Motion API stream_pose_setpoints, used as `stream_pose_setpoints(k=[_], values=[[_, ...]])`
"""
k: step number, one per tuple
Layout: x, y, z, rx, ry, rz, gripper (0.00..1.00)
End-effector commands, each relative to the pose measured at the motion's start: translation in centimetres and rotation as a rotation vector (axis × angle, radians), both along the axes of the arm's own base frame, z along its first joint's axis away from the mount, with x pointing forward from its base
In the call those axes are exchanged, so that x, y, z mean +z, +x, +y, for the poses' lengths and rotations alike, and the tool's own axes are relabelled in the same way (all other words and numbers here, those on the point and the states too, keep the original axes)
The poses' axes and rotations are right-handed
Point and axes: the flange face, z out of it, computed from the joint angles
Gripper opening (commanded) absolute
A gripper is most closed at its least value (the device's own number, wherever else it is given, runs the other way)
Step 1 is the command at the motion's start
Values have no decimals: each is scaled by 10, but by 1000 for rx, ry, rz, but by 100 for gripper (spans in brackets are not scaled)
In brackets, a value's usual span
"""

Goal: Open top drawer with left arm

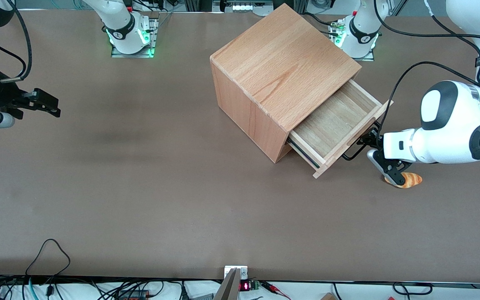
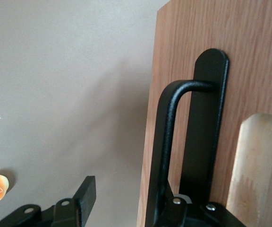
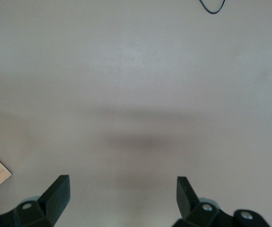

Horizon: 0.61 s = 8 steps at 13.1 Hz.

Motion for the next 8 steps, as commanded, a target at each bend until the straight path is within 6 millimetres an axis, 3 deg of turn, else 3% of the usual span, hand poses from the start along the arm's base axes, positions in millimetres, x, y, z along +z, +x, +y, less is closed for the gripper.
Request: stream_pose_setpoints(k=[1,8], values=[[-3,15,22,40,25,-27,60],[-4,26,37,60,28,-39,60]])
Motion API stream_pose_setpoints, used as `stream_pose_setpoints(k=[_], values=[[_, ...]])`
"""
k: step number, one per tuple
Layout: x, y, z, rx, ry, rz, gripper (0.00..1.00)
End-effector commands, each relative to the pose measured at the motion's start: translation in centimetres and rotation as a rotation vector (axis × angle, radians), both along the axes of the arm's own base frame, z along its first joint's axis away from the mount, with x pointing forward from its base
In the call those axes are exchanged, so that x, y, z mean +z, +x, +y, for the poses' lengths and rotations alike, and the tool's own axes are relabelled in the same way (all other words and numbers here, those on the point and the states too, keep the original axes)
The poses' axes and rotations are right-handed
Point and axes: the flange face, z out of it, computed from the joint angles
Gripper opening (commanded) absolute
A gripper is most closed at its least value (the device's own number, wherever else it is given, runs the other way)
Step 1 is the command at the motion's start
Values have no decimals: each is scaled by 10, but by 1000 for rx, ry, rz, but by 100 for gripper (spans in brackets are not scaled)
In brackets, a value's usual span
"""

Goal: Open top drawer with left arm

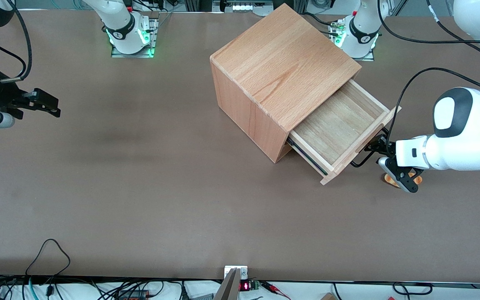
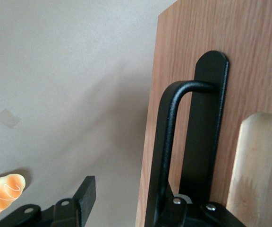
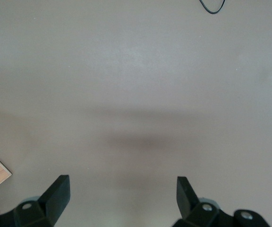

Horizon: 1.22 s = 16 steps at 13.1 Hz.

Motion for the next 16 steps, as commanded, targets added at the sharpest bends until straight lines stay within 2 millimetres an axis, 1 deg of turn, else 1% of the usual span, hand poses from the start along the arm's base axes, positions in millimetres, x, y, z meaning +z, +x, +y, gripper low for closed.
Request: stream_pose_setpoints(k=[1,3,6,8,13,15,16], values=[[-7,13,15,30,51,-26,60],[-9,23,22,24,72,-40,60],[-14,26,22,-8,73,-45,60],[-14,26,22,-11,72,-46,59],[-6,24,22,-3,67,-43,60],[3,21,21,-7,65,-7,63],[3,19,20,-9,64,8,63]])
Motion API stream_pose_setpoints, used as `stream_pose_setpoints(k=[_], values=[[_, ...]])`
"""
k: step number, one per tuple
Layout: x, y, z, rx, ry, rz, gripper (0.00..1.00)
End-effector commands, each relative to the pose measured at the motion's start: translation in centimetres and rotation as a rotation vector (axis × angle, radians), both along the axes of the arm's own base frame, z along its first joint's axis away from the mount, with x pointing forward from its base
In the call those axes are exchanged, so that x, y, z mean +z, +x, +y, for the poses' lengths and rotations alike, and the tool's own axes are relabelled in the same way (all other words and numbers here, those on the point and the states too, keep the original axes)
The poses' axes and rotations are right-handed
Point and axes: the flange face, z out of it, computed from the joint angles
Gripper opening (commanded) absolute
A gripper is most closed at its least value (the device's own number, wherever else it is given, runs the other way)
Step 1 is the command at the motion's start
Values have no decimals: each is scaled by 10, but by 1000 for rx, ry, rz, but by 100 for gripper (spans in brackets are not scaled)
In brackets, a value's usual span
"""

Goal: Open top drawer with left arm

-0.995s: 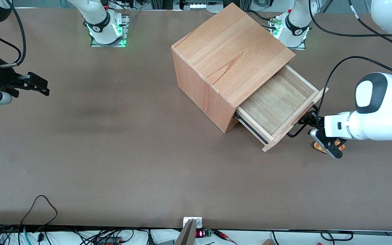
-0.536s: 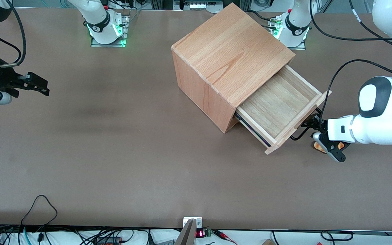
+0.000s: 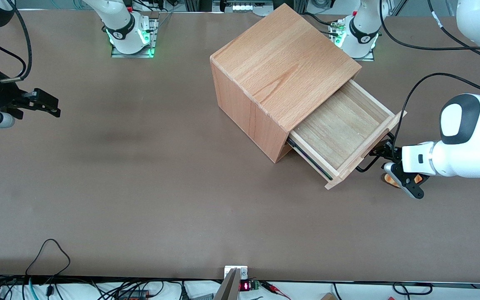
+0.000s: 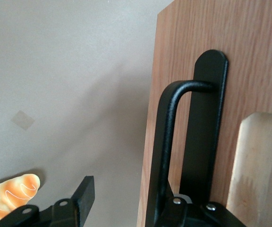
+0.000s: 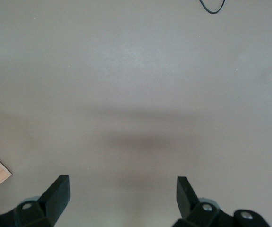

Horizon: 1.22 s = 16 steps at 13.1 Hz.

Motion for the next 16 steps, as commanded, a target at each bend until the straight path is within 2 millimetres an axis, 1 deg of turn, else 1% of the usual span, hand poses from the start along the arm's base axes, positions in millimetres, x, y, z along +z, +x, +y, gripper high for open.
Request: stream_pose_setpoints(k=[1,7,8,9,16], values=[[2,3,8,12,53,21,63],[2,-4,4,7,26,84,65],[13,-1,5,15,14,69,65],[19,0,5,23,2,74,65],[19,-10,1,26,-19,151,64]])
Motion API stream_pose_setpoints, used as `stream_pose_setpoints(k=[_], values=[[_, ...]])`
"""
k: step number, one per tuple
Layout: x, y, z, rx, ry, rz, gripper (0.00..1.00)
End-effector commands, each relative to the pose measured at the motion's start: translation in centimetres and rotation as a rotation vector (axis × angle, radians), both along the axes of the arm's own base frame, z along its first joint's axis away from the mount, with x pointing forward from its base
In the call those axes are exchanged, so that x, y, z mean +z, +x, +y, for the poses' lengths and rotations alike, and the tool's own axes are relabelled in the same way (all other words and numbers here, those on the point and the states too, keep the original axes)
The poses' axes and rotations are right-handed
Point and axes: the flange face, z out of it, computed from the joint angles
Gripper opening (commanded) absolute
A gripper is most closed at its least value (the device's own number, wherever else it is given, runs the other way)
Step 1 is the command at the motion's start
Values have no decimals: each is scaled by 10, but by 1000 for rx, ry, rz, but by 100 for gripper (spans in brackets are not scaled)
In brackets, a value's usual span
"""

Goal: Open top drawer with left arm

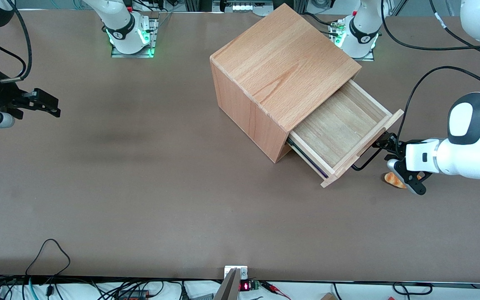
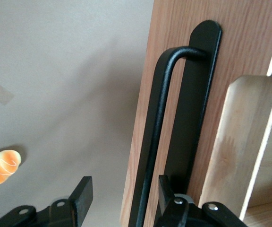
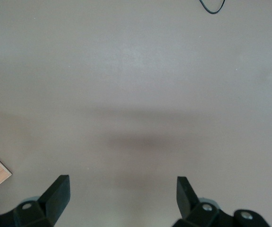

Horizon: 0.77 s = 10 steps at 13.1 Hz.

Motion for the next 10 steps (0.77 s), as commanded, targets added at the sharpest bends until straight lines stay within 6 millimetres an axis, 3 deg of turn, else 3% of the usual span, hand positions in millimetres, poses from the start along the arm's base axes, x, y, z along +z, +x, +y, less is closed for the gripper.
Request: stream_pose_setpoints(k=[1,3,8,10], values=[[10,-2,-2,10,-19,39,64],[37,3,1,27,-13,16,64],[50,5,6,35,-9,-1,65],[66,10,12,52,2,-37,66]])
